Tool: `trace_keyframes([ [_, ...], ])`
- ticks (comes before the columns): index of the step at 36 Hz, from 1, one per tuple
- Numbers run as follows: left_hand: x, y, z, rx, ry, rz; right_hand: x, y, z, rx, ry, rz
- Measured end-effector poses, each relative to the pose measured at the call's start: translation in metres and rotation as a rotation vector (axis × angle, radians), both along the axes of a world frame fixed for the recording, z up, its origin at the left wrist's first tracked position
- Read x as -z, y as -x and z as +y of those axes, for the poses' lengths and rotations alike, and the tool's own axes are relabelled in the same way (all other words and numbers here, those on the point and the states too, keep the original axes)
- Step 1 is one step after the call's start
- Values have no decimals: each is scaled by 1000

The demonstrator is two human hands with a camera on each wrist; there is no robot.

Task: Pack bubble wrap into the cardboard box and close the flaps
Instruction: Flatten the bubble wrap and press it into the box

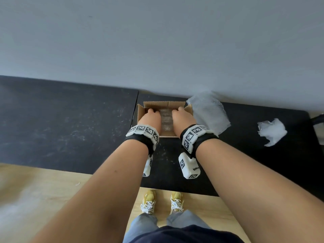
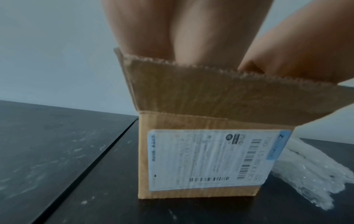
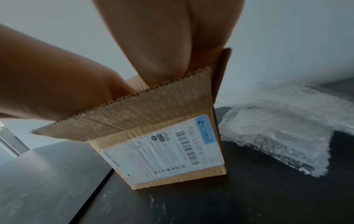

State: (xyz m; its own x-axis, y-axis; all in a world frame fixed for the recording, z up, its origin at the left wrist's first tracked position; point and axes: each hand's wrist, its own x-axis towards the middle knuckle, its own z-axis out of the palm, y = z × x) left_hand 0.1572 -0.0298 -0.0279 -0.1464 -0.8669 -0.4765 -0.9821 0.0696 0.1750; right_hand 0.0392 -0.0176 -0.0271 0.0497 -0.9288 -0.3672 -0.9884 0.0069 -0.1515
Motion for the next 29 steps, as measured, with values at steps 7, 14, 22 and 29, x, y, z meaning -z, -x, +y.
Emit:
trace_keyframes([
  [7,-21,1,11,88,99,-21,-10,13,9,67,208,-60],
  [14,-43,6,10,218,294,4,-41,42,15,194,329,-64],
  [22,-53,47,12,356,383,100,-44,80,46,411,249,16],
  [29,-43,105,12,423,318,129,-28,127,67,492,168,7],
])
